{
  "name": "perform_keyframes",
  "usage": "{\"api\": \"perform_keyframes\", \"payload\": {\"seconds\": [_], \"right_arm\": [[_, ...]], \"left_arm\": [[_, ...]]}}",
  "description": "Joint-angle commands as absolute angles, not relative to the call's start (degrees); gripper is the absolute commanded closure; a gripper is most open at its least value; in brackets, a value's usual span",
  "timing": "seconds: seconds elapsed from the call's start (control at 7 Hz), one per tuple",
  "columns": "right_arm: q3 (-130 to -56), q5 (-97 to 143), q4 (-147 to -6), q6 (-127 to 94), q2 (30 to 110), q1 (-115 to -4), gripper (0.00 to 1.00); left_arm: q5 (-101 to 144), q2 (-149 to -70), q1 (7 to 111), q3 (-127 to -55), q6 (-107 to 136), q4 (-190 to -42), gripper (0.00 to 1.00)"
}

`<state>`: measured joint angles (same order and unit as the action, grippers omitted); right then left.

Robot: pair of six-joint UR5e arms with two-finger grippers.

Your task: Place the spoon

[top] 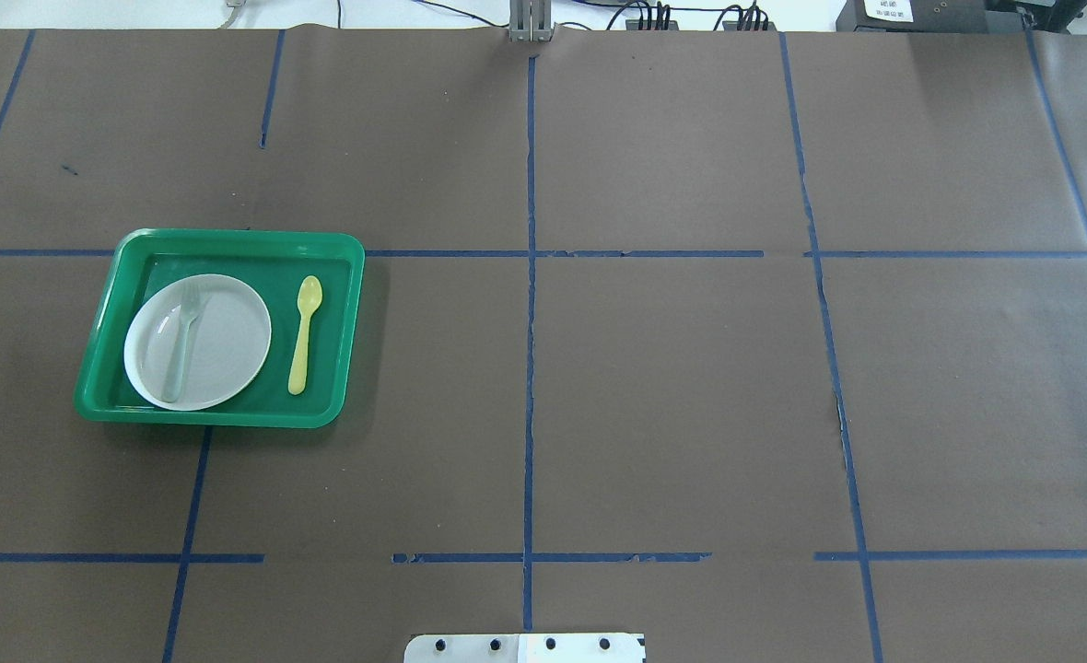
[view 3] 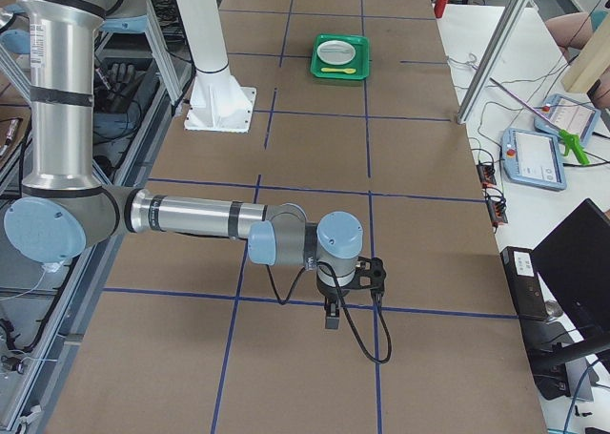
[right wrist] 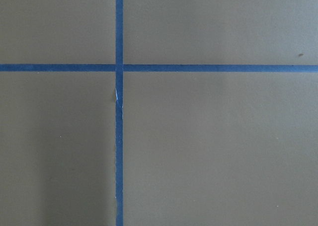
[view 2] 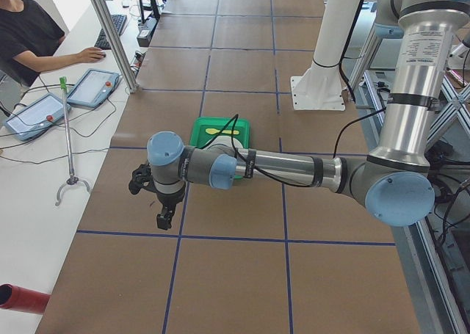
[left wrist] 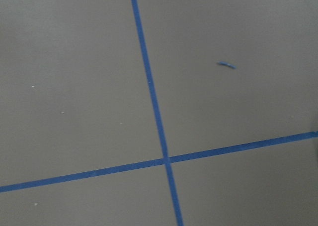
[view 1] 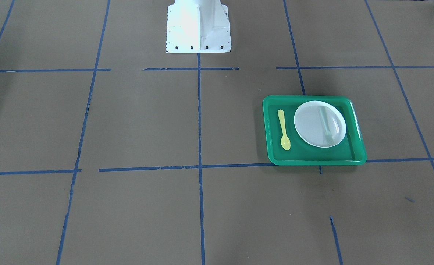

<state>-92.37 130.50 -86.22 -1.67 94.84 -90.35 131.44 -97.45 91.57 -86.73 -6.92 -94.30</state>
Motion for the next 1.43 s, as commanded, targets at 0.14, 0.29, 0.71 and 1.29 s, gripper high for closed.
{"api": "perform_keyframes", "payload": {"seconds": [0.14,0.29,0.71,1.29], "right_arm": [[-92.37,130.52,-86.22,-1.67,94.83,-90.35,0.0],[-92.37,130.52,-86.22,-1.67,94.83,-90.35,0.0],[-92.37,130.52,-86.22,-1.67,94.83,-90.35,0.0],[-92.37,130.52,-86.22,-1.67,94.83,-90.35,0.0]], "left_arm": [[132.27,-93.38,95.8,-87.16,-12.49,-90.97,0.0],[132.36,-91.43,95.71,-87.8,-12.48,-91.58,0.0],[132.53,-88.78,95.28,-92.96,-6.28,-89.22,0.0],[132.54,-88.59,93.78,-94.21,-6.24,-86.06,0.0]]}}
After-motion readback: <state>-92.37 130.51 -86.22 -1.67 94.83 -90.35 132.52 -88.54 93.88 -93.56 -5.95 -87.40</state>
